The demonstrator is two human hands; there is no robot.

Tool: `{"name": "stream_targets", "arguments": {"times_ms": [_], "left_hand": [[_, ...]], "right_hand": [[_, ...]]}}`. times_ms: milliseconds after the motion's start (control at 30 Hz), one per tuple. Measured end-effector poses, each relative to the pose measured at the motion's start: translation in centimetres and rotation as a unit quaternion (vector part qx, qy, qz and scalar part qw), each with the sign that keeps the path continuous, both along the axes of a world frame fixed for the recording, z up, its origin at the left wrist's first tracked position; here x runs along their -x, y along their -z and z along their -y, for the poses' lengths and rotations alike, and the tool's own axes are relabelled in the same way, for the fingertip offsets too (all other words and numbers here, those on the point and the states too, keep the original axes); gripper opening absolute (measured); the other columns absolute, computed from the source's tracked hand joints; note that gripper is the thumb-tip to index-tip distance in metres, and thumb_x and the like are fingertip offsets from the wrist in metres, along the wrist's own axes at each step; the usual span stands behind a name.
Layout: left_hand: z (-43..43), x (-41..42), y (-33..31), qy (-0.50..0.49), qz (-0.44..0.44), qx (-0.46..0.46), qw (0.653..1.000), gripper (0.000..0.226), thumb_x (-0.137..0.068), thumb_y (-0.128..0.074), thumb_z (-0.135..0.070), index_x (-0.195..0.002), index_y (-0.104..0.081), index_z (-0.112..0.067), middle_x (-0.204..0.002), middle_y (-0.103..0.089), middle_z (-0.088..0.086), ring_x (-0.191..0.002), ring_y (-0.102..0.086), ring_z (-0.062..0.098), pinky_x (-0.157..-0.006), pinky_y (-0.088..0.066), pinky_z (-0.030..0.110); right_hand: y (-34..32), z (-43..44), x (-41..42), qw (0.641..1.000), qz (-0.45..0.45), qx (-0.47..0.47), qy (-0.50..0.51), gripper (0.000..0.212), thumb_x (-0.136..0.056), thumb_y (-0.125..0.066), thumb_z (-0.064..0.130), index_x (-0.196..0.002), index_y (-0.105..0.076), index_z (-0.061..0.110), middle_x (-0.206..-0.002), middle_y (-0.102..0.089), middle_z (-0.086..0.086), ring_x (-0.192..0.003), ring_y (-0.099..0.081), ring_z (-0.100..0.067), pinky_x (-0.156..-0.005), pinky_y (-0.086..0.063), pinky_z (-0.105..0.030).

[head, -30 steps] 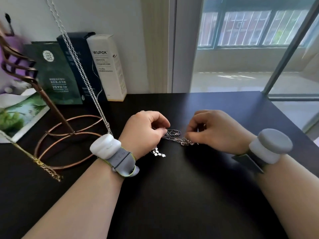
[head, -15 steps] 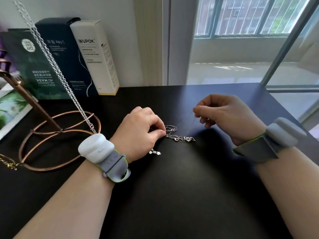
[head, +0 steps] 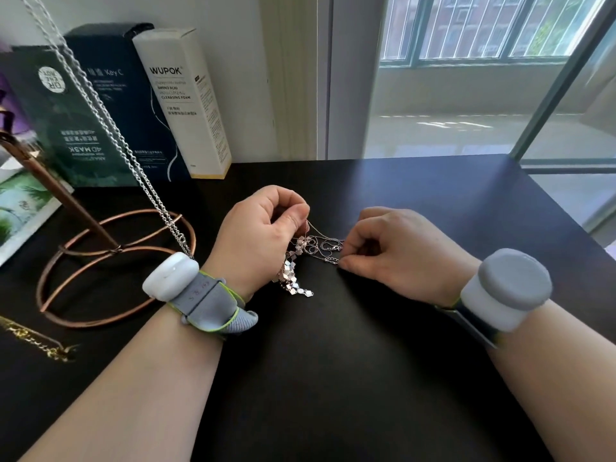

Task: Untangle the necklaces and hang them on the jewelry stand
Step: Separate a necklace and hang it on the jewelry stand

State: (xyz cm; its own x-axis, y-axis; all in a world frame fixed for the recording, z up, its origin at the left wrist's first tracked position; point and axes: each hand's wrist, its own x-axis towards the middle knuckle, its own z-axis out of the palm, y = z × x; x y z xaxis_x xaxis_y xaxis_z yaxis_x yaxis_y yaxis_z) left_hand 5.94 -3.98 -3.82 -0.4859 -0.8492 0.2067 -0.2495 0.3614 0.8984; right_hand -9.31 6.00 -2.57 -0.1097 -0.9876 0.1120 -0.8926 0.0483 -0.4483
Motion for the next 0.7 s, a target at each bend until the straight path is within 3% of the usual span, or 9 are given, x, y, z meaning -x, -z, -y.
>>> {"name": "stream_targets", "arguments": {"times_ms": [167,267,367,433,500,700], "left_hand": [[0.1,0.1,0.1,-0.005,-0.073,-0.077,0.994,0.013,-0.093,-0.053,-0.015,-0.082,-0.058,-0.019,-0.069,-0.068,-0.001,-0.067,-0.066,0.014,-0.061,-0.047,0.018],[0.0,0.2,-0.1,0.001,-0.095,-0.106,0.99,0.013,-0.096,-0.049,-0.014,-0.084,-0.055,-0.018,-0.072,-0.069,0.002,-0.07,-0.069,0.019,-0.064,-0.048,0.024],[-0.1,0.2,-0.2,0.005,-0.111,-0.115,0.987,0.013,-0.096,-0.047,-0.014,-0.086,-0.054,-0.017,-0.072,-0.069,0.002,-0.073,-0.069,0.02,-0.069,-0.05,0.028],[0.0,0.2,-0.2,0.002,-0.114,-0.111,0.987,0.013,-0.096,-0.047,-0.014,-0.086,-0.054,-0.018,-0.073,-0.069,0.001,-0.075,-0.07,0.02,-0.071,-0.05,0.03],[0.0,0.1,-0.3,-0.002,-0.121,-0.111,0.986,0.014,-0.096,-0.047,-0.014,-0.085,-0.054,-0.018,-0.072,-0.068,0.001,-0.075,-0.069,0.02,-0.071,-0.05,0.03],[0.0,0.2,-0.3,-0.002,-0.14,-0.125,0.982,0.014,-0.096,-0.047,-0.013,-0.084,-0.054,-0.016,-0.069,-0.064,0.001,-0.071,-0.065,0.018,-0.067,-0.049,0.028]], "right_hand": [[-0.5,-0.3,0.8,0.986,0.149,0.044,0.053,0.01,-0.074,-0.074,0.03,-0.068,-0.069,0.023,-0.068,-0.061,0.013,-0.059,-0.053,0.001,-0.059,-0.036,-0.008],[-0.5,-0.3,0.9,0.967,0.235,0.054,0.083,0.01,-0.073,-0.075,0.026,-0.069,-0.07,0.018,-0.052,-0.058,0.014,-0.046,-0.048,0.0,-0.05,-0.034,-0.008],[-0.5,-0.3,0.6,0.946,0.305,0.055,0.096,0.01,-0.075,-0.073,0.021,-0.07,-0.071,0.013,-0.06,-0.066,0.002,-0.052,-0.052,-0.003,-0.056,-0.041,-0.013],[-0.7,-0.3,0.4,0.9,0.418,0.064,0.107,0.01,-0.08,-0.069,0.012,-0.072,-0.069,0.006,-0.075,-0.072,-0.013,-0.063,-0.06,-0.013,-0.065,-0.051,-0.025],[-1.1,-0.3,0.4,0.83,0.541,0.062,0.125,0.009,-0.084,-0.063,0.007,-0.077,-0.065,0.0,-0.08,-0.073,-0.016,-0.066,-0.066,-0.019,-0.067,-0.056,-0.03],[-1.8,0.0,1.8,0.69,0.702,0.045,0.168,0.009,-0.083,-0.06,0.013,-0.076,-0.06,0.008,-0.062,-0.069,-0.004,-0.048,-0.063,-0.01,-0.05,-0.053,-0.02]]}}
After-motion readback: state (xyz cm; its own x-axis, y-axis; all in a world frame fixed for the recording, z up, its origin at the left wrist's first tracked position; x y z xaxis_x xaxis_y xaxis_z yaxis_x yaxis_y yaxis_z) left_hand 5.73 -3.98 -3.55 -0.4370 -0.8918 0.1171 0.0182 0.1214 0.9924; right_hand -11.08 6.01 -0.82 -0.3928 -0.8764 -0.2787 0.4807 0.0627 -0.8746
